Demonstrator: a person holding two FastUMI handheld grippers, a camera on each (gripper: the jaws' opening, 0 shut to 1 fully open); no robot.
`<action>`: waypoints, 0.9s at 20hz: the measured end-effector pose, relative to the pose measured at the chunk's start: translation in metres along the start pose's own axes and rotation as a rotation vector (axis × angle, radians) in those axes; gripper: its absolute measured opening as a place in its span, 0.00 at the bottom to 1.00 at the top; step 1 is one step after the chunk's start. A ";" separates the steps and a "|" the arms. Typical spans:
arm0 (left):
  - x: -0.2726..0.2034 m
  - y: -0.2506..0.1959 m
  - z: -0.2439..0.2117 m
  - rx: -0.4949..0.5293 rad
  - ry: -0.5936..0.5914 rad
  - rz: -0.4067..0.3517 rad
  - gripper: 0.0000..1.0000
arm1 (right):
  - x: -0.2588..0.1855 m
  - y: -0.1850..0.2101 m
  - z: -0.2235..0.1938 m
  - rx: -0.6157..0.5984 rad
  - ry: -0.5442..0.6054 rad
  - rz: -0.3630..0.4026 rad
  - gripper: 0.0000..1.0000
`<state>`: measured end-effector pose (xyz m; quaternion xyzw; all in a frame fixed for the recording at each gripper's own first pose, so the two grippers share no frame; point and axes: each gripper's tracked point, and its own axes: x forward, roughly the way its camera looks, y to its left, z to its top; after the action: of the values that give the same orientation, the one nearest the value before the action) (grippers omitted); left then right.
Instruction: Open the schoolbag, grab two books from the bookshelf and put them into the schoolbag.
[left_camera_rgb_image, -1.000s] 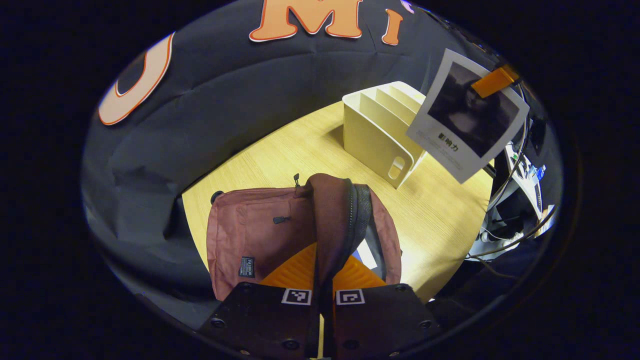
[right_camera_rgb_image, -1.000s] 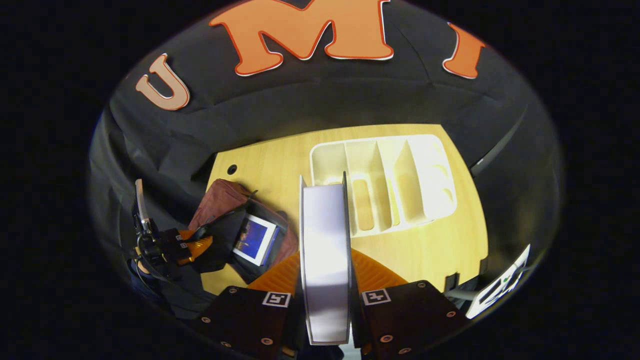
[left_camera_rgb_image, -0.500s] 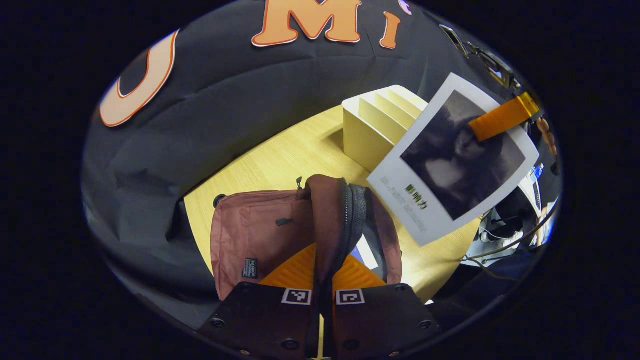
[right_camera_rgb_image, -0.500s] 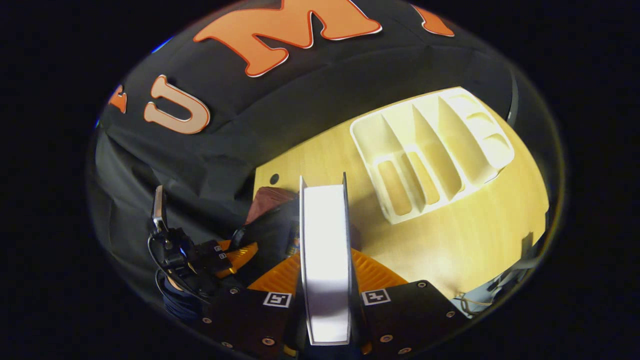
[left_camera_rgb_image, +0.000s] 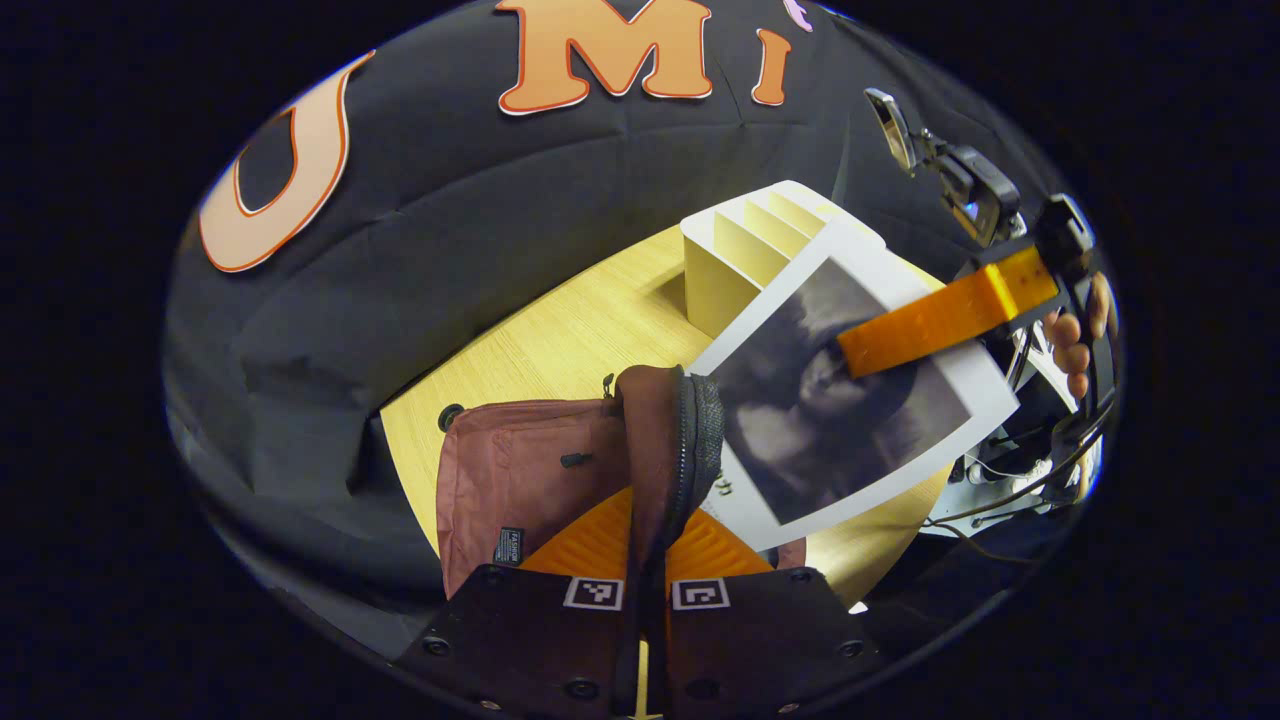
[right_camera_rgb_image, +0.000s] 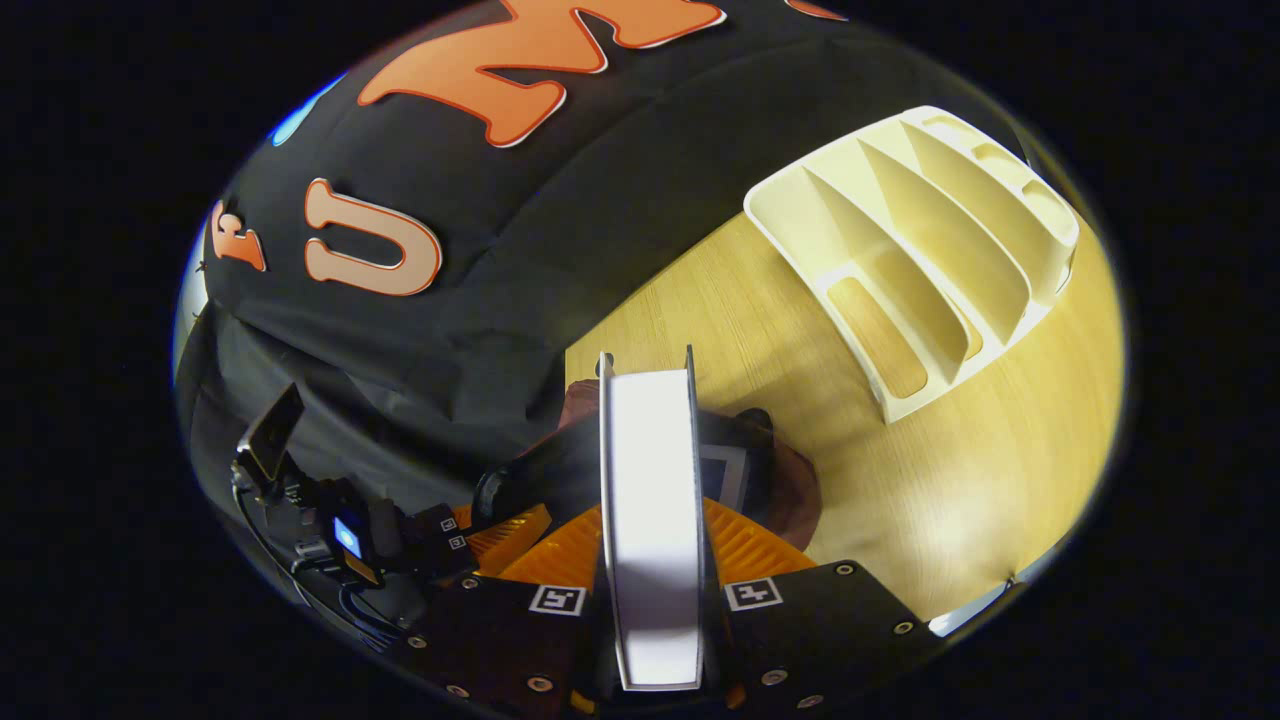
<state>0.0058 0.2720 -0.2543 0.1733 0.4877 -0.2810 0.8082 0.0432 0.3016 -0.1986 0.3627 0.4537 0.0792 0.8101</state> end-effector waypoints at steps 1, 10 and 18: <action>-0.001 -0.001 0.000 -0.004 -0.004 0.002 0.04 | 0.005 0.001 -0.004 0.016 0.001 0.015 0.36; -0.007 -0.020 0.019 -0.005 -0.086 -0.001 0.04 | 0.079 -0.012 -0.027 0.121 -0.046 0.047 0.36; -0.012 -0.035 0.029 -0.020 -0.087 -0.014 0.04 | 0.135 0.002 -0.046 0.077 -0.076 0.060 0.39</action>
<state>0.0001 0.2315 -0.2305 0.1495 0.4558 -0.2891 0.8284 0.0849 0.3885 -0.3035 0.4099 0.4142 0.0721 0.8095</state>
